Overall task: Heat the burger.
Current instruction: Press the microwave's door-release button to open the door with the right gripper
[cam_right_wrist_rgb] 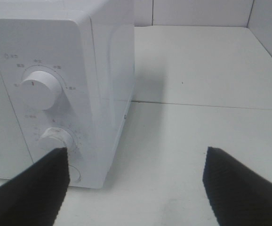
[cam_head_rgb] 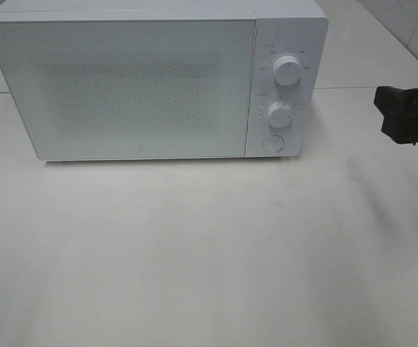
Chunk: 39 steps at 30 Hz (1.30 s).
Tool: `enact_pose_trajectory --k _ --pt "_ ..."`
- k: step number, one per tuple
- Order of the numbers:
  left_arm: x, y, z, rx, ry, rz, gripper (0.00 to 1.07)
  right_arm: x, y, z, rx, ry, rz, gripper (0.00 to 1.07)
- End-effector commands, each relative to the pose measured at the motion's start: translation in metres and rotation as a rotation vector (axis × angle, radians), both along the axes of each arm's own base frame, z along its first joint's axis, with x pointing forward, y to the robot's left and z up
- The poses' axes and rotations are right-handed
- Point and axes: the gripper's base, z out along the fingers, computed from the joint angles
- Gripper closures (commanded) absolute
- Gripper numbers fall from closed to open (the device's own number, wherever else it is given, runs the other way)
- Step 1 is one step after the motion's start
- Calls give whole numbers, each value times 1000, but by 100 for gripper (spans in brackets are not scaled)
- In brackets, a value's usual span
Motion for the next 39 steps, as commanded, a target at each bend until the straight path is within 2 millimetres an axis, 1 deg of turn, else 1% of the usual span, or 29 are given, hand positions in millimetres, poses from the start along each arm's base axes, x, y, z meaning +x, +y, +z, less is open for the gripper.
enact_pose_trajectory --k 1,3,7,9,11,12,13,15,17,18,19,20,21,23,24,25,26,27,28,29,31,33,39 --pt "-2 -1 -1 -9 -9 -2 18 3 -4 -4 -15 -28 -38 31" --pt "-2 -1 -1 -9 -9 -2 18 7 -3 -13 -21 -9 -49 31" --pt "-2 -1 -1 -9 -9 -2 18 10 3 -19 -39 0 -64 31" --pt "-2 -1 -1 -9 -9 -2 18 12 12 -27 -69 7 -81 31" --pt "-2 -1 -1 -9 -9 -2 18 12 15 -30 -72 9 -91 31" --pt "-2 -1 -1 -9 -9 -2 18 12 22 -35 -76 15 -103 31" --pt "-2 -1 -1 -9 -9 -2 18 12 22 -35 -76 15 -103 31" --pt "-2 -1 -1 -9 -9 -2 18 11 31 -42 -74 20 -130 31" --pt "-2 -1 -1 -9 -9 -2 18 11 34 -44 -78 20 -131 31" --pt "-2 -1 -1 -9 -9 -2 18 9 43 -48 -88 16 -122 31" --pt "-2 -1 -1 -9 -9 -2 18 8 47 -49 -90 13 -114 31" --pt "-2 -1 -1 -9 -9 -2 18 8 47 -49 -90 13 -114 31" --pt "-2 -1 -1 -9 -9 -2 18 5 54 -53 -91 19 -109 31" --pt "-2 -1 -1 -9 -9 -2 18 5 58 -55 -90 25 -108 31" --pt "-2 -1 -1 -9 -9 -2 18 4 65 -58 -86 41 -111 31" --pt "-2 -1 -1 -9 -9 -2 18 4 65 -58 -86 41 -111 31" --pt "-2 -1 -1 -9 -9 -2 18 4 69 -59 -89 46 -105 31" --pt "-2 -1 -1 -9 -9 -2 18 5 78 -61 -91 52 -94 31" --pt "-2 -1 -1 -9 -9 -2 18 5 78 -61 -91 52 -94 31" --pt "-2 -1 -1 -9 -9 -2 18 6 85 -63 -94 59 -92 31" --pt "-2 -1 -1 -9 -9 -2 18 7 89 -64 -98 62 -90 31" --pt "-2 -1 -1 -9 -9 -2 18 8 99 -67 -106 71 -82 31" --pt "-2 -1 -1 -9 -9 -2 18 11 108 -72 -105 83 -68 31"
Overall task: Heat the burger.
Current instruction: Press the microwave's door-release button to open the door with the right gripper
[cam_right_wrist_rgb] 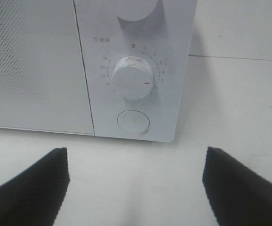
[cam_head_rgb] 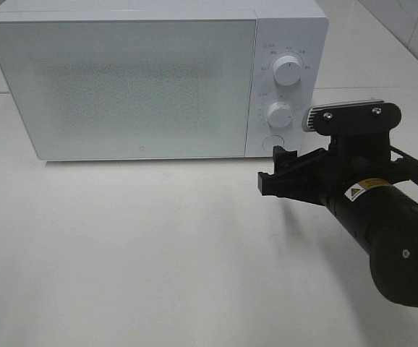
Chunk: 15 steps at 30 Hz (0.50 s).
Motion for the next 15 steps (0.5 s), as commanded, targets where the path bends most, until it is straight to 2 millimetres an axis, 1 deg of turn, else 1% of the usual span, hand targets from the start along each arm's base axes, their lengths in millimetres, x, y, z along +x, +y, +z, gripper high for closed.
enact_pose_trajectory --k 1,6,8,9,11,12,13,14,15 --pt "-2 -1 -1 -9 -9 -2 18 2 4 2 -7 -13 4 31" --pt "-2 -1 -1 -9 -9 -2 18 2 4 1 12 -10 -1 31" --pt "-2 -1 -1 -9 -9 -2 18 2 4 1 73 -11 -16 32" --pt "-2 -1 -1 -9 -9 -2 18 2 4 1 73 -11 -16 32" --pt "-2 -1 -1 -9 -9 -2 18 2 4 1 201 -11 -48 38" --pt "-2 -1 -1 -9 -9 -2 18 2 4 1 201 -11 -48 38" --pt "-2 -1 -1 -9 -9 -2 18 2 4 1 253 -12 -61 41" --pt "-2 -1 -1 -9 -9 -2 18 2 4 1 365 -11 -89 46" --pt "-2 -1 -1 -9 -9 -2 18 2 4 1 365 -11 -89 46"
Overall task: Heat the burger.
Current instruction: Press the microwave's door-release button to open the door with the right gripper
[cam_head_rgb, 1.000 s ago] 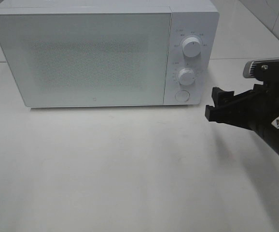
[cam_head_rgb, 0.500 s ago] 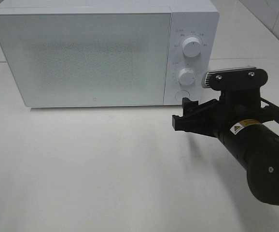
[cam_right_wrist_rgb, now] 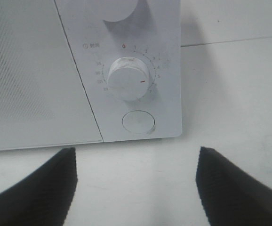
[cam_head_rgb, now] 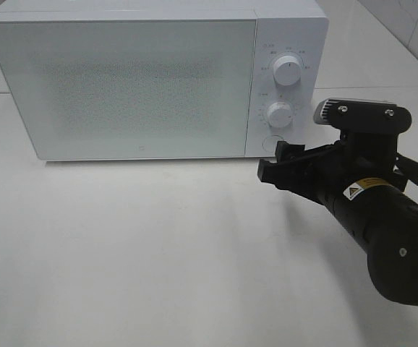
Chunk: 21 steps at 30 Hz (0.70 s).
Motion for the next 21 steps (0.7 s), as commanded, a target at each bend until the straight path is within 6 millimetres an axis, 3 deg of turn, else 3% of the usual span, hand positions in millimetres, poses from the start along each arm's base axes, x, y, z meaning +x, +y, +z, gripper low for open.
enact_pose_trajectory --k 1,2,5,6,8,10,11,13,21 --pt "-2 -1 -1 -9 -9 -2 18 1 3 2 208 -11 -46 49" --pt "-2 -1 -1 -9 -9 -2 18 1 3 1 348 -1 -80 55" --pt "-2 -1 -1 -9 -9 -2 18 0 3 0 419 7 -98 59" --pt "-2 -1 -1 -9 -9 -2 18 0 3 -1 542 20 -130 68" --pt "-2 -1 -1 -9 -9 -2 18 0 4 -1 597 28 -145 71" --pt "-2 -1 -1 -9 -9 -2 18 0 4 -2 864 35 -214 88" --pt "-2 -1 -1 -9 -9 -2 18 0 4 -2 864 35 -214 88" --pt "-2 -1 -1 -9 -9 -2 18 0 4 -2 1022 35 -258 96" --pt "-2 -1 -1 -9 -9 -2 18 0 4 -2 1182 34 -303 107"
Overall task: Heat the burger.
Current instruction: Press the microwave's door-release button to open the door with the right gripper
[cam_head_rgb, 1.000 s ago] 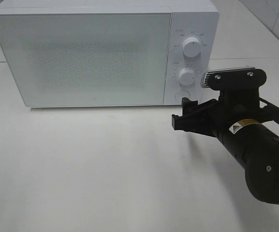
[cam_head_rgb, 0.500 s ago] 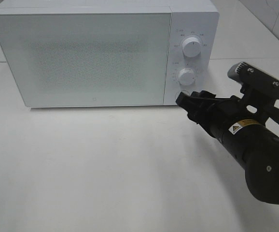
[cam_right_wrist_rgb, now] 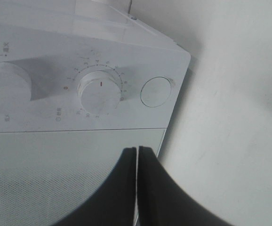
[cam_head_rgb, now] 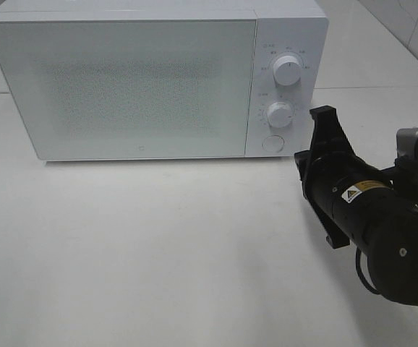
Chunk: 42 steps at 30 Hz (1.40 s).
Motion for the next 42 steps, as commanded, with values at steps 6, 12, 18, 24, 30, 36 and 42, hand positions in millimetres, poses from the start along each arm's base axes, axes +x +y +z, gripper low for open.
enact_pose_trajectory --k 6,12,18,24,30,36,42 --pt "-2 -1 -1 -9 -9 -2 18 2 2 2 101 4 -44 107" --pt "-2 -1 -1 -9 -9 -2 18 12 8 -2 100 10 -83 107" --pt "-2 -1 -1 -9 -9 -2 18 22 15 -11 117 28 -102 107" --pt "-2 -1 -1 -8 -9 -1 18 41 17 -14 128 16 -139 107" --pt "-2 -1 -1 -8 -9 -1 18 54 18 -22 131 42 -159 107" --pt "-2 -1 -1 -8 -9 -1 18 64 22 -30 126 59 -158 107" --pt "-2 -1 -1 -10 -9 -2 18 77 23 -34 115 61 -173 107"
